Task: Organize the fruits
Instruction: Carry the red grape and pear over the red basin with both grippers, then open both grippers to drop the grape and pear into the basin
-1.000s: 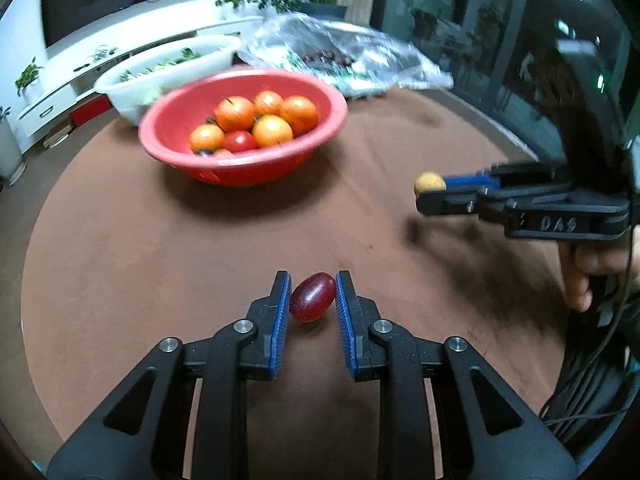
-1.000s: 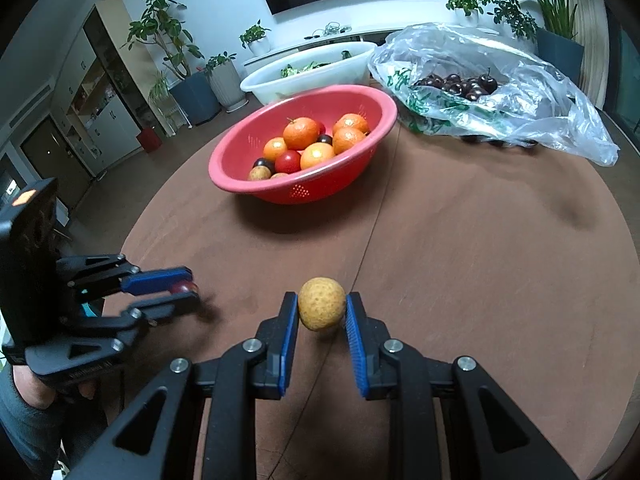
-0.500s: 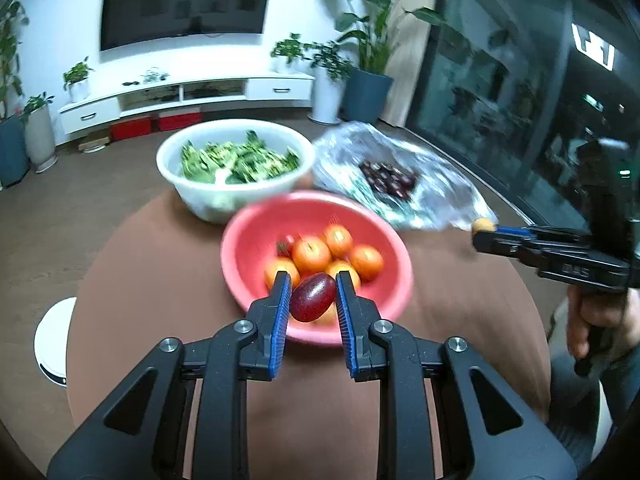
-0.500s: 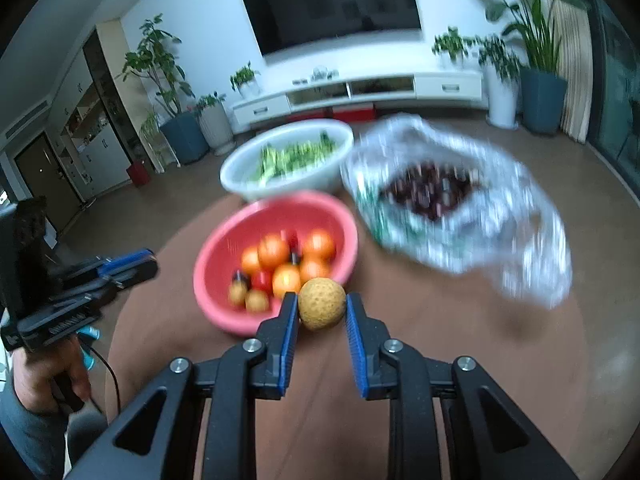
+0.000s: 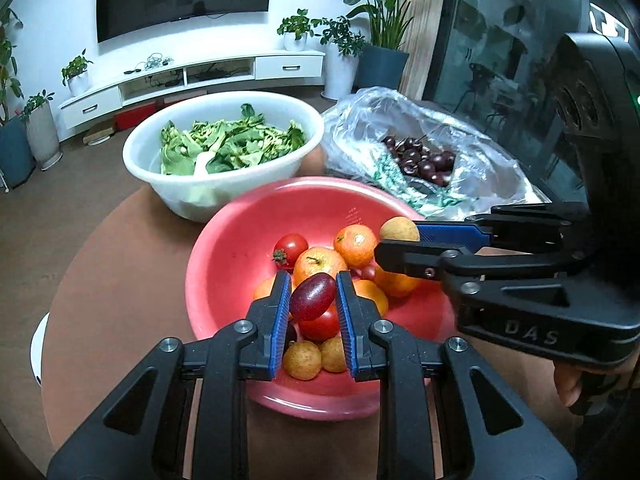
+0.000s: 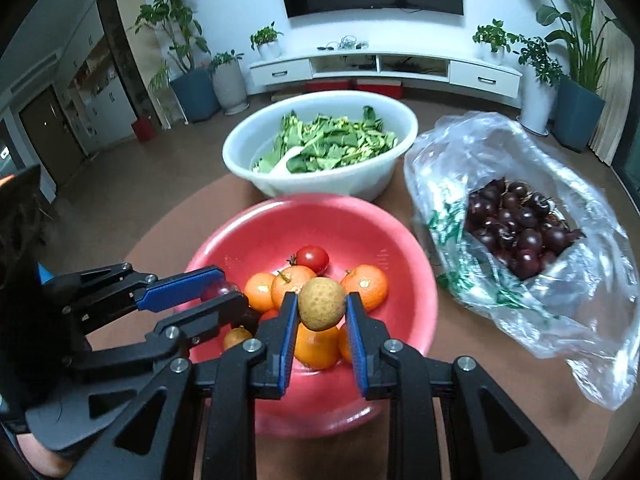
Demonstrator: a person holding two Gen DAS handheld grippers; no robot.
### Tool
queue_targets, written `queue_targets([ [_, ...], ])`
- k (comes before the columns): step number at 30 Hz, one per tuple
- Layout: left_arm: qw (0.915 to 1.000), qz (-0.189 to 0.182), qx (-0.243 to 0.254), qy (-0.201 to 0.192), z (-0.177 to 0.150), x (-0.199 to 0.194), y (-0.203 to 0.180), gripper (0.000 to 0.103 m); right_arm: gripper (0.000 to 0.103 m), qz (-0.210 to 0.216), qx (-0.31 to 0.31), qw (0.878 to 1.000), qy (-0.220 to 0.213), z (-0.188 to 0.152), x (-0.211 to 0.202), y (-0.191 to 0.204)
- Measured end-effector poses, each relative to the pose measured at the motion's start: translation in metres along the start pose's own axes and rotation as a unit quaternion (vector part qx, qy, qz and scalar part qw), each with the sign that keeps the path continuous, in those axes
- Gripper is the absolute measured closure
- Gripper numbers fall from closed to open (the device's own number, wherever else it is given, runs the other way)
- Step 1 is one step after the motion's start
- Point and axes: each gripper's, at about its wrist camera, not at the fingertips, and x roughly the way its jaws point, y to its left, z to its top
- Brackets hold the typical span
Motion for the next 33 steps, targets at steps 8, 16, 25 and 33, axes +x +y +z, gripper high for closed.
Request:
queue_targets([
  [8,0.9999,0.006,0.0,0.011,-0.011,0.017,0.003,0.082,0.076,-0.022,-0.031,0.999,0.019,-0.001,0.019,0.01],
  [16,0.9998,0.011,0.003,0.019,-0.018,0.024,0.003,0.081,0.076,-0.035,-0.04,0.998,0.02,-0.005,0.026,0.009],
  [25,0.9995,0.028,-0.012,0.01,-0.02,0.018,0.013,0.055,0.071,-0.039,-0.041,0.998,0.015,-0.005,0.025,0.009],
  [33,0.997,0.044,-0.034,-0.054,-0.02,-0.033,0.013,0.0,0.044,-0.049,-0.024,0.998,-0.021,-0.01,-0.009,0.004],
])
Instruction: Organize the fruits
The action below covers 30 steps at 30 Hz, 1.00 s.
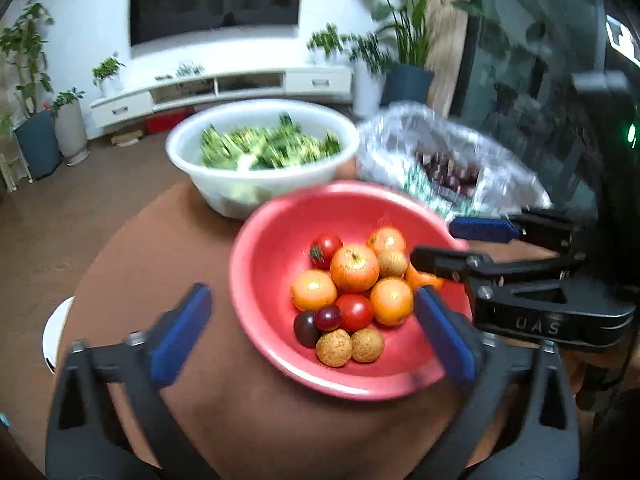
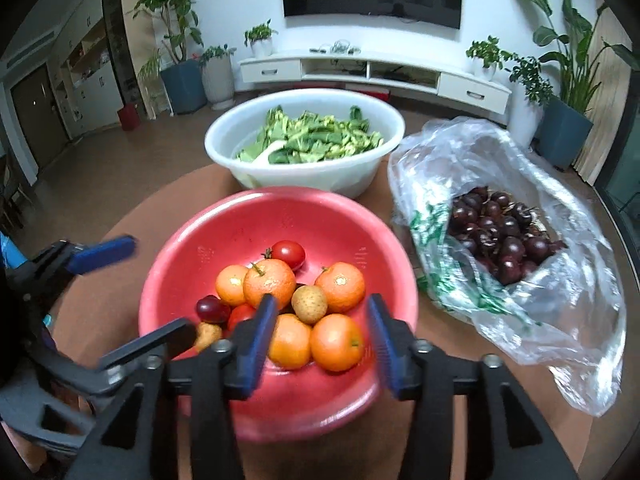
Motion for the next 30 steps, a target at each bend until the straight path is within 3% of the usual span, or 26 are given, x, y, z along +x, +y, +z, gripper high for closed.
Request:
queue_targets([
  [3,0.9987,0.019,0.002,-0.047,0.0,-0.037,-0.003,0.0,0.032,-0.003,0.002,0.999,-0.034,-0.007,-0.028,0.002],
  [8,0.9893,0.087,0.027,-0.115,-0.008,-0.108,-0.026,0.0,0.019,-0.007,0.013,0.994,-0.11,-0.023,-0.085,0.006],
  [10,0.9859,0.082,0.013,-0.146,-0.015,-0.138,-0.034,0.0,0.014,-0.011,0.022,0.988,-0.152,-0.031,-0.117,0.007],
  [13,0.9769,0.12,-0.017,-0.176,-0.032,-0.179,-0.048,0.0,0.0,-0.035,0.034,0.972,-0.231,-0.045,-0.172,0.011],
  [17,0.9741,0.16,-0.058,-0.149,-0.045,-0.212,-0.058,0.0,0.0,-0.074,0.036,0.951,-0.297,-0.061,-0.235,0.018],
  [20,0.9731,0.175,-0.07,-0.132,-0.055,-0.226,-0.066,0.0,0.0,-0.088,0.044,0.942,-0.32,-0.073,-0.271,0.02],
  [24,0.9759,0.178,-0.081,-0.098,-0.075,-0.235,-0.077,0.0,0.0,-0.112,0.053,0.942,-0.311,-0.093,-0.293,0.024],
  [30,0.9798,0.174,-0.085,-0.05,-0.109,-0.234,-0.093,0.0,0.0,-0.116,0.088,0.962,-0.231,-0.125,-0.278,0.018],
])
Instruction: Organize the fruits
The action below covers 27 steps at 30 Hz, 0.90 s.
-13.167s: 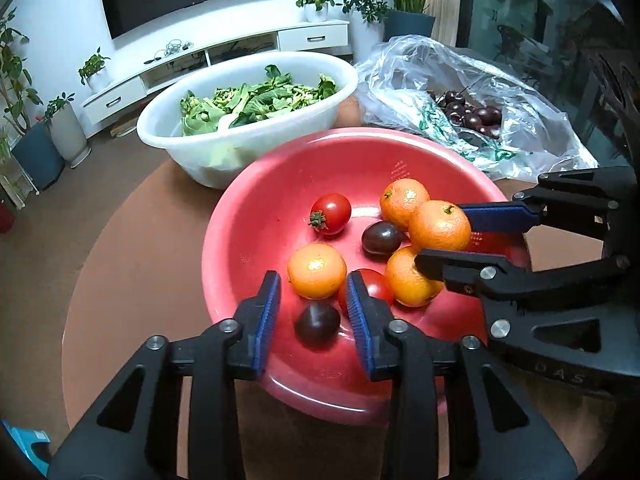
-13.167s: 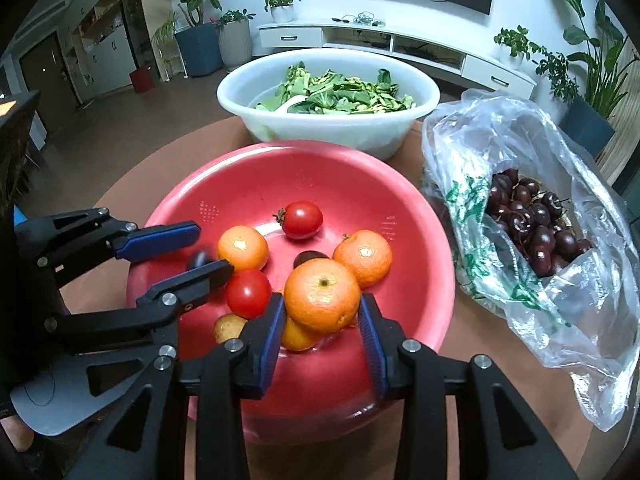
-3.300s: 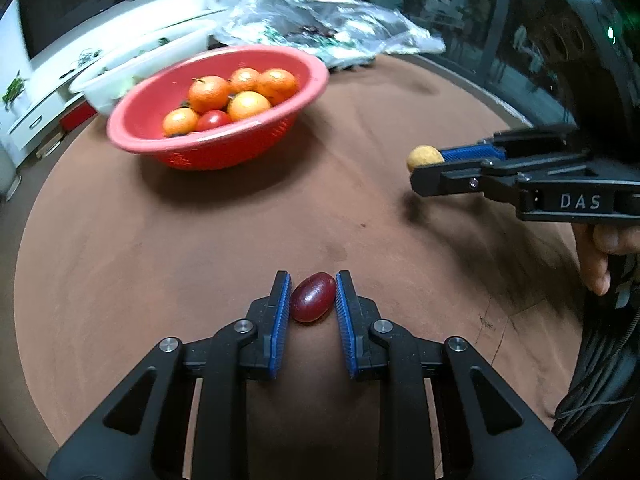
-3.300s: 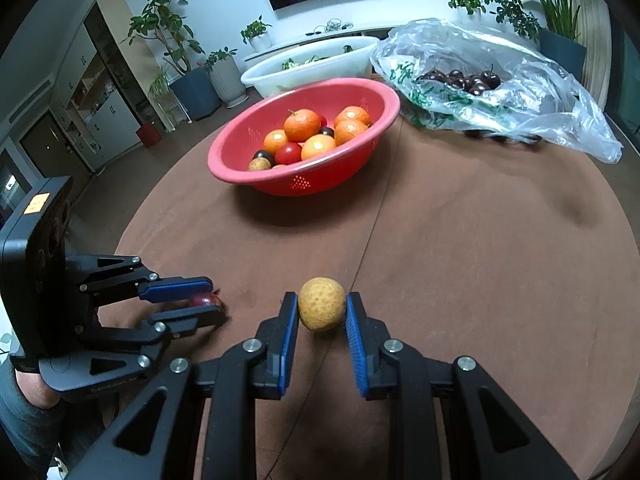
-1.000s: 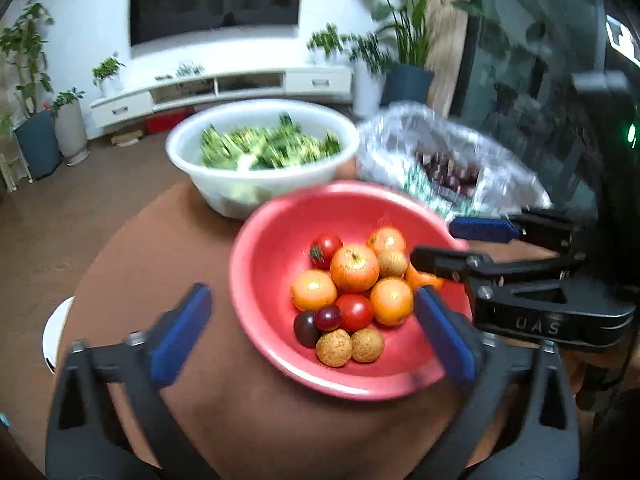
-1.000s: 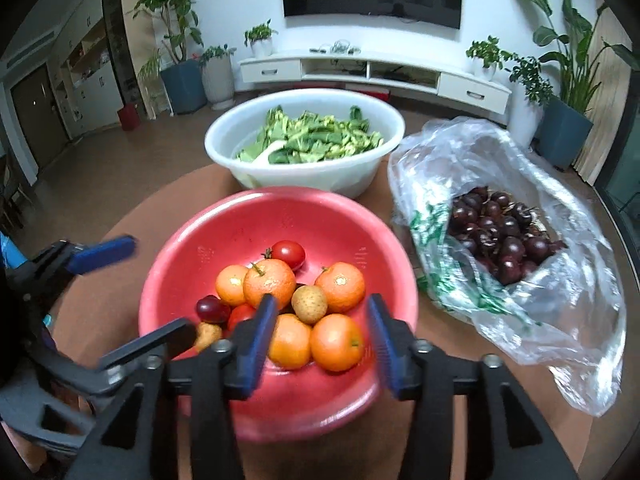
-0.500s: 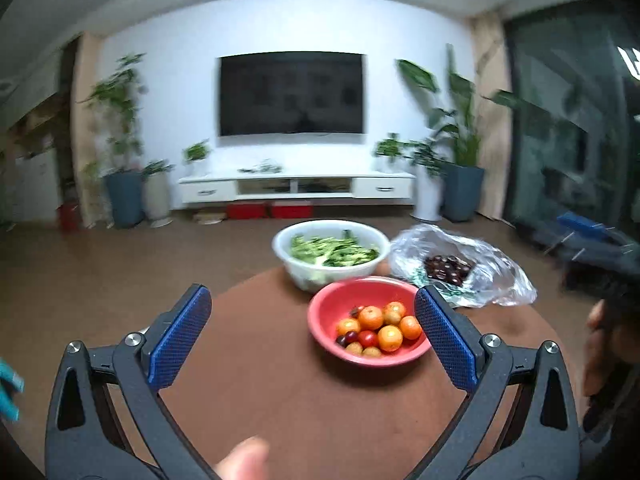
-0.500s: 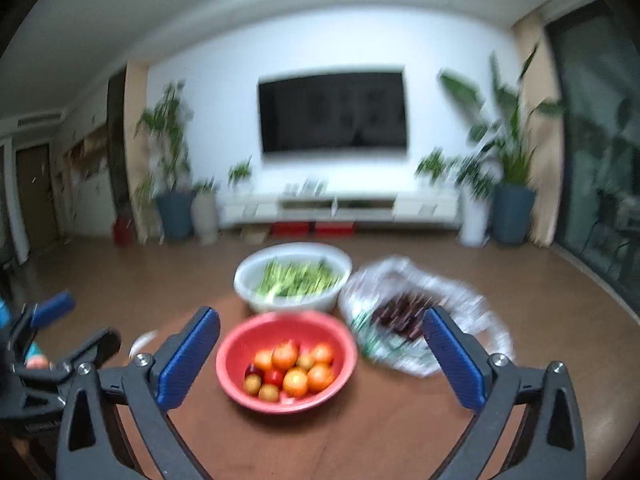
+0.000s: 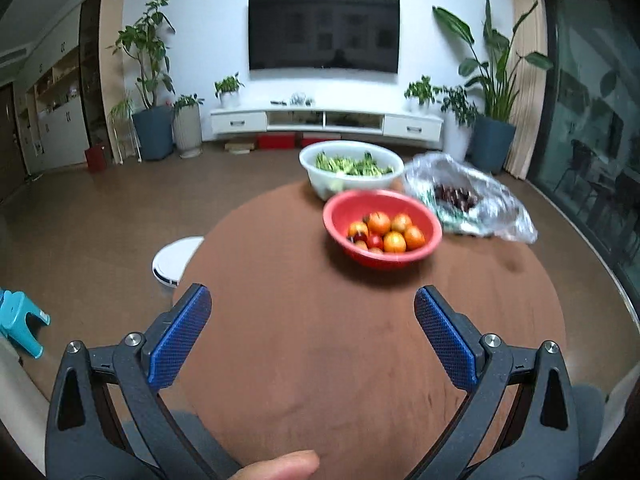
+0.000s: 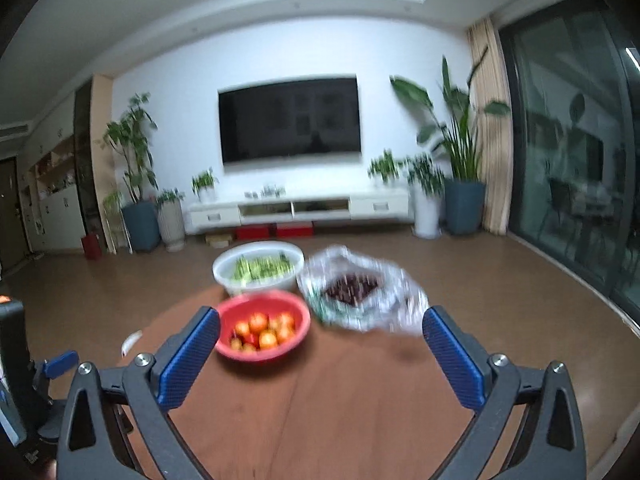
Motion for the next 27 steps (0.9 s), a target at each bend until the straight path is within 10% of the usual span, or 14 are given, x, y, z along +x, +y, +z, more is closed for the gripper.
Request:
queue_targets([
  [27,0.9972,0.008,0.002,0.074,-0.04,0.051,-0.006,0.0,0.0,0.004,-0.035,0.988,0.151,-0.079,0.034,0.026],
])
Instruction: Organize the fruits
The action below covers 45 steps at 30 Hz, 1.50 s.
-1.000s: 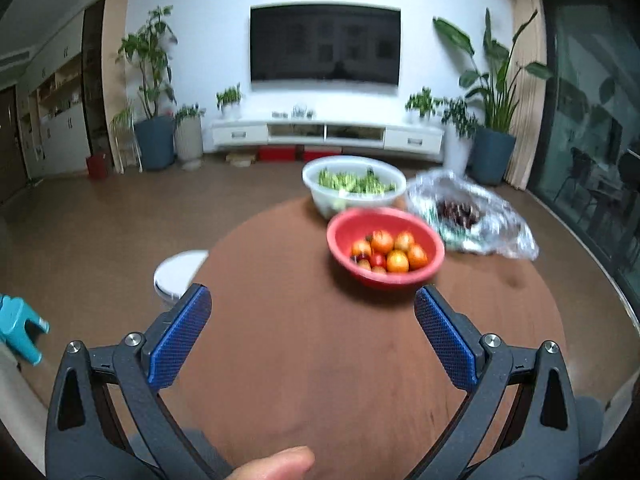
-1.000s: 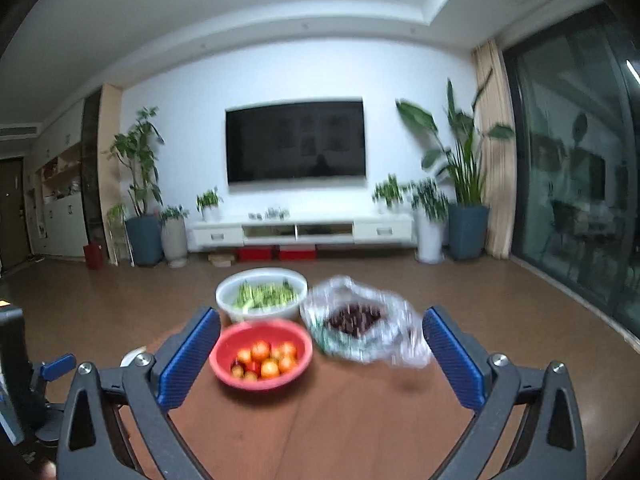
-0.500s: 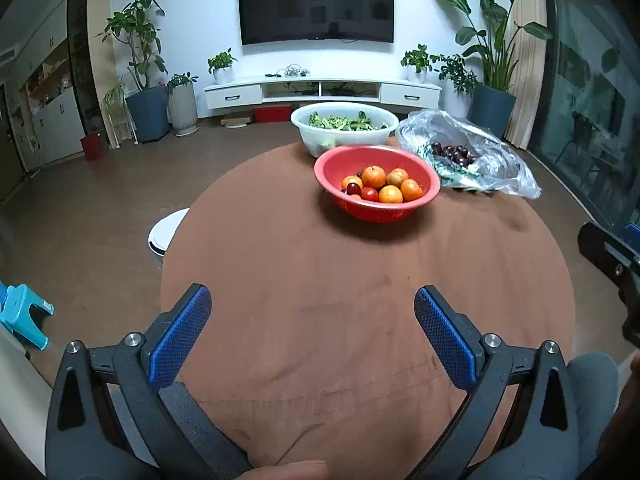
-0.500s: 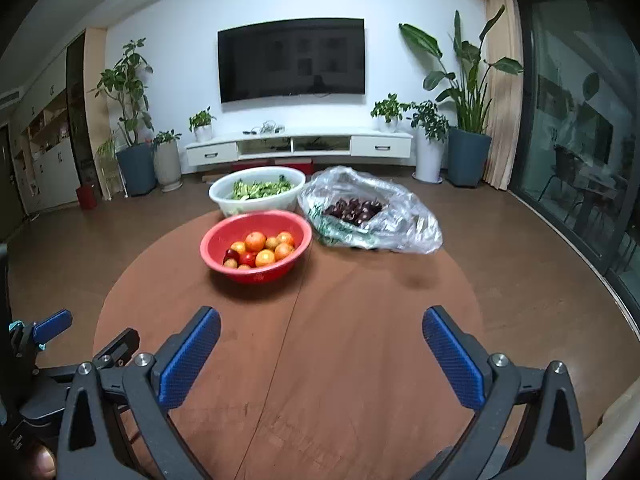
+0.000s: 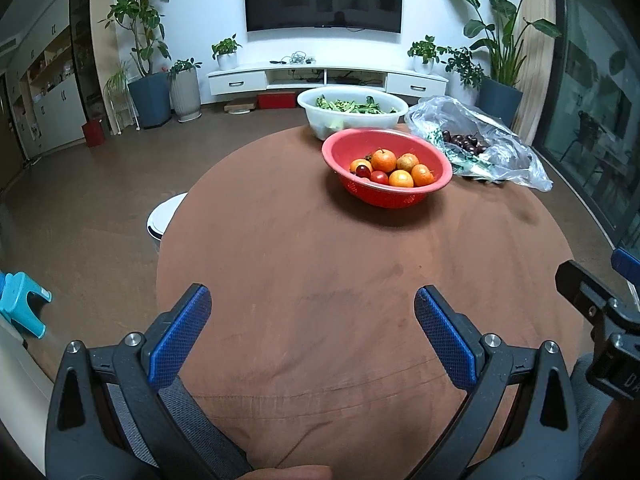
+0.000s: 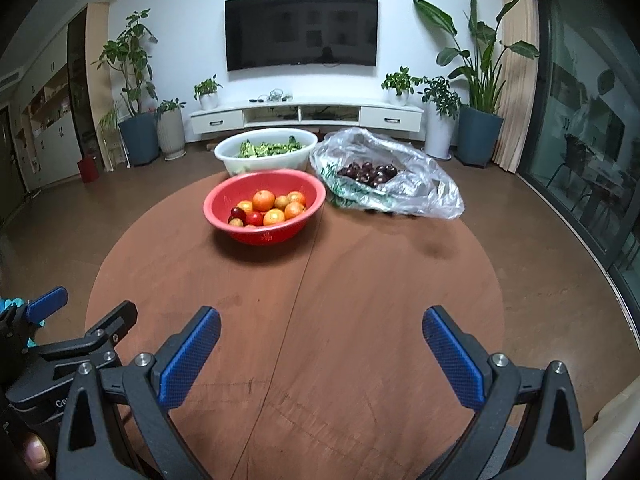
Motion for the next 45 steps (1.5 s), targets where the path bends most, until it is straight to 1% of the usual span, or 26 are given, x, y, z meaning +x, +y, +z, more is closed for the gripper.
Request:
queue_targets([
  [16,1.0,0.001,0.0,0.007,-0.002,0.008,0.001,0.0,0.0,0.006,-0.004,1.0,0.02,-0.003,0.009,0.006],
  [24,1.0,0.004,0.004,0.001,-0.005,0.009,-0.001,0.0,0.0,0.008,-0.006,1.0,0.021,-0.004,0.01,0.01],
  [45,1.0,0.006,0.002,0.002,-0.007,0.01,-0.001,0.0,0.0,0.008,-0.005,1.0,0.023,-0.005,0.009,0.011],
])
